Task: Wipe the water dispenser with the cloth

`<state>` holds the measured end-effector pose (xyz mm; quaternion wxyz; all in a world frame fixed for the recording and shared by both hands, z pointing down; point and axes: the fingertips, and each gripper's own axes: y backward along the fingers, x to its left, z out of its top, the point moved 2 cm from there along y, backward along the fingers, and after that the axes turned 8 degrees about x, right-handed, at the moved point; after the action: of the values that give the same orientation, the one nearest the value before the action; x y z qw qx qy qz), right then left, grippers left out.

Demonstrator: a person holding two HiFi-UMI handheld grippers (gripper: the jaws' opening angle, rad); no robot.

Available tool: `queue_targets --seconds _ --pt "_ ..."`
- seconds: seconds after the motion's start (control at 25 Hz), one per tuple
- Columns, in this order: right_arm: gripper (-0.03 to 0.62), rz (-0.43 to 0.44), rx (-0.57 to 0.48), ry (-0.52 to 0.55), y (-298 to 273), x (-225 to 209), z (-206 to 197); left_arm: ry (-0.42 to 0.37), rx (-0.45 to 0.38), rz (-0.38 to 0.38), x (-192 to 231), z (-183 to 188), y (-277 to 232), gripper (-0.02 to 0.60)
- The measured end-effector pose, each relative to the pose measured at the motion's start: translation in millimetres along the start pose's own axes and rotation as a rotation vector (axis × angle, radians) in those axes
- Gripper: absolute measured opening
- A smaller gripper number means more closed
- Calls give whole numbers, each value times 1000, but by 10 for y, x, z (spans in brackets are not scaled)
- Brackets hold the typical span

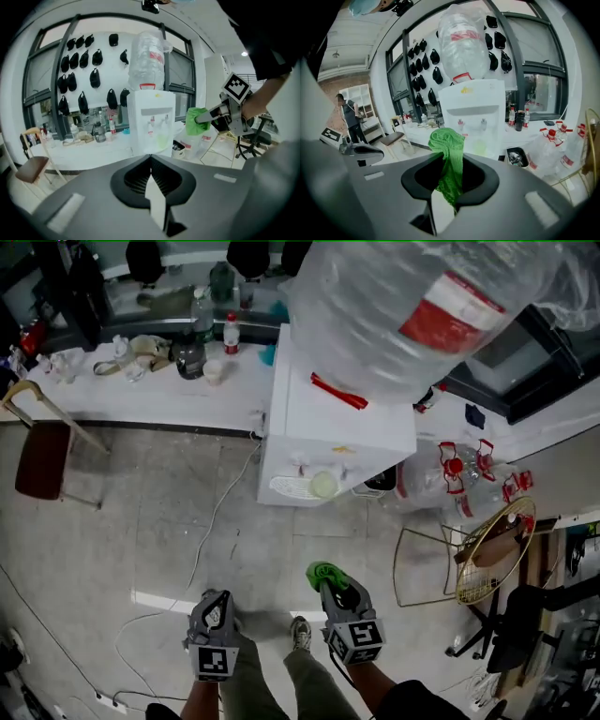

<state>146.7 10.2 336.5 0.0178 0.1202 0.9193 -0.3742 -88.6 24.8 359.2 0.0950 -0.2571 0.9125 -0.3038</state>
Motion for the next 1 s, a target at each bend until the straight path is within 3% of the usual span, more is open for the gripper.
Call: queue_targets --seconds 0.28,0.44,0.56,1.0 --pt "94 68 -91 -27 635 147 555 -25 -105 38 45 927 522 2" --pt "94 84 -115 37 896 165 783 -29 -146 69 -58 1302 789 2" --pt "94 87 -116 106 1139 178 882 -66 -185 91 -179 1417 969 2" --pt "94 155 -200 106 1878 62 1003 -68 -243 154 -637 1910 1573 2"
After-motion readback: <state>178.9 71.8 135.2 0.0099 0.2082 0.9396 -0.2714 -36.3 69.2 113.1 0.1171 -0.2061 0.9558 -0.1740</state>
